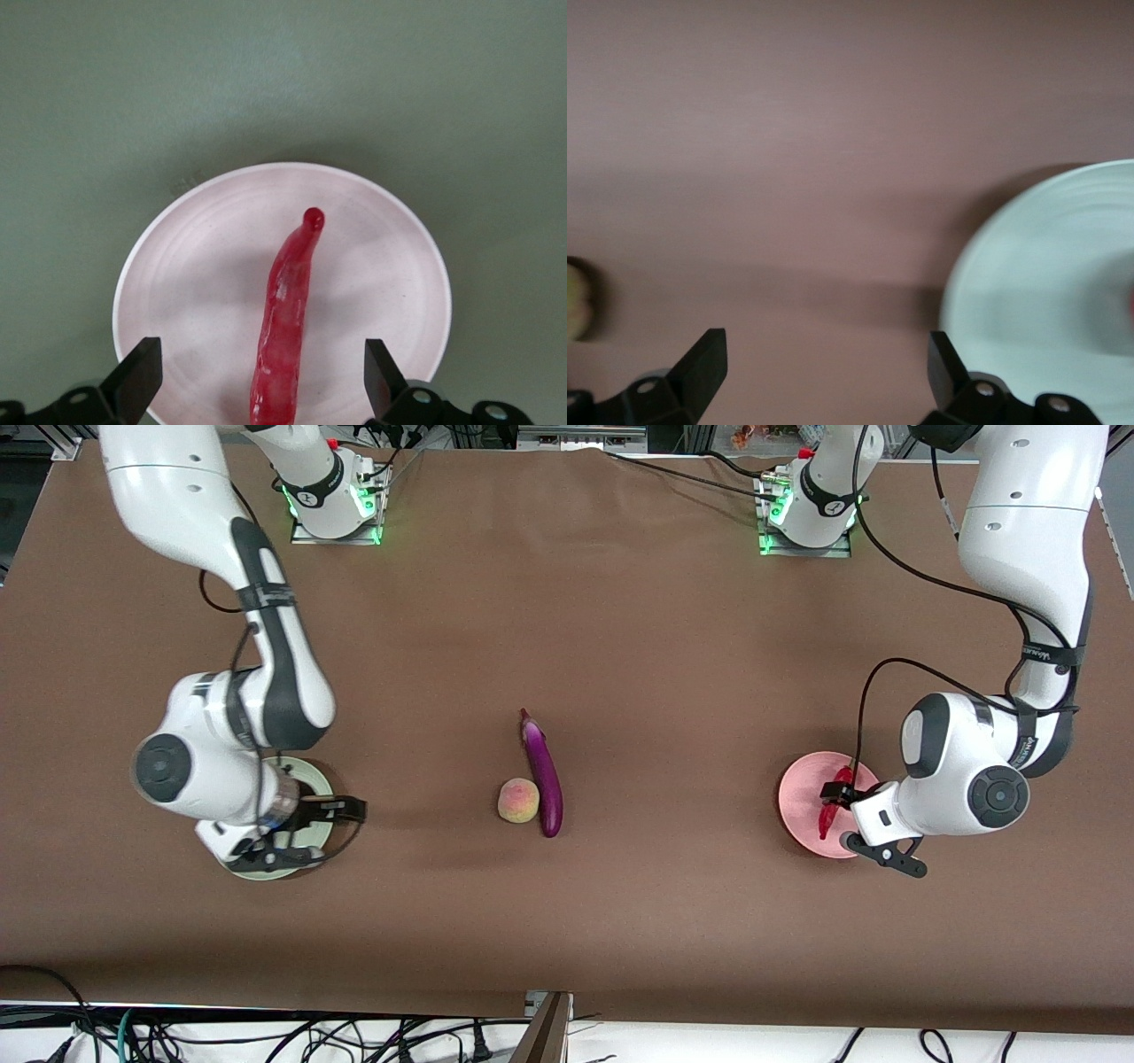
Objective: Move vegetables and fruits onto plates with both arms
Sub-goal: 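Open both grippers to drop the apple and chili onto the plates, then reach the right gripper to the peach while the left gripper reaches the eggplant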
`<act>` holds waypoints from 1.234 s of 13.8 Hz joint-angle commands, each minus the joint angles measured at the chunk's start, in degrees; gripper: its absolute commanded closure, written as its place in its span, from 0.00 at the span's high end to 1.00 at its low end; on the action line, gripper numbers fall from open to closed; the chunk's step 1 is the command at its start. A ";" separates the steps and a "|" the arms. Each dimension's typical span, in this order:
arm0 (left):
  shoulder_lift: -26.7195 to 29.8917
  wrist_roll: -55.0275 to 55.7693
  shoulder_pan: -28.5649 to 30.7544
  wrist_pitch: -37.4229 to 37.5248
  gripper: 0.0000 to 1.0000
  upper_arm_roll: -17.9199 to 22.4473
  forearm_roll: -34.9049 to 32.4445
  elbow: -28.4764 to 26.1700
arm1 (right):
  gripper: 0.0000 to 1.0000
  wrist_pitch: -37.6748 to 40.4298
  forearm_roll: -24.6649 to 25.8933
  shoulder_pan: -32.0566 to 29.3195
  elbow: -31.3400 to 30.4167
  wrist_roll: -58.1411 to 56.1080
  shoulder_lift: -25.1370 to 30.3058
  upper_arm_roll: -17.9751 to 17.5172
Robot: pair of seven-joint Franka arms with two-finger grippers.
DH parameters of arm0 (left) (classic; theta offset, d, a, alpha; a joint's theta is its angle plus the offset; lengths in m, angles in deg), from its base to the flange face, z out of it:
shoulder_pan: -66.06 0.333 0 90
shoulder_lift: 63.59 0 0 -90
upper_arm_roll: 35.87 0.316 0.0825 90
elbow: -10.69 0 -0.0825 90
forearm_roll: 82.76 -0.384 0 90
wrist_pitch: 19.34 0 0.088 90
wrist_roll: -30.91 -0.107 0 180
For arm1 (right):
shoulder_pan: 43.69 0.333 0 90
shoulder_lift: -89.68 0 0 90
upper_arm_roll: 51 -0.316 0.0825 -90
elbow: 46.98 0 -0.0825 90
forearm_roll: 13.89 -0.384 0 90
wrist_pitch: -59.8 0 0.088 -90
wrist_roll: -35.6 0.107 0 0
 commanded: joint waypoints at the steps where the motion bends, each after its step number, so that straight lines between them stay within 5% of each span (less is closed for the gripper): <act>1: 3.60 -0.33 0.08 4.15 1.00 -2.35 3.23 0.30 | 1.00 -4.26 -2.48 4.42 0.79 6.46 -0.65 0.25; 4: 3.96 4.76 -0.88 6.07 1.00 -3.06 7.72 0.30 | 1.00 -9.18 -3.73 9.17 0.79 15.52 -2.06 0.25; 7: 6.42 16.34 -1.23 10.38 1.00 -8.05 7.03 0.48 | 1.00 -15.16 -3.64 13.48 0.70 22.37 -3.73 0.25; 11: 6.78 30.49 -6.40 16.19 1.00 -10.62 6.76 5.48 | 1.00 -22.64 -3.64 17.09 0.70 27.75 -6.89 0.16; 17: 3.71 42.12 -14.15 10.86 1.00 -10.53 7.11 5.67 | 1.00 -22.82 -3.73 17.10 0.70 29.07 -7.51 -1.33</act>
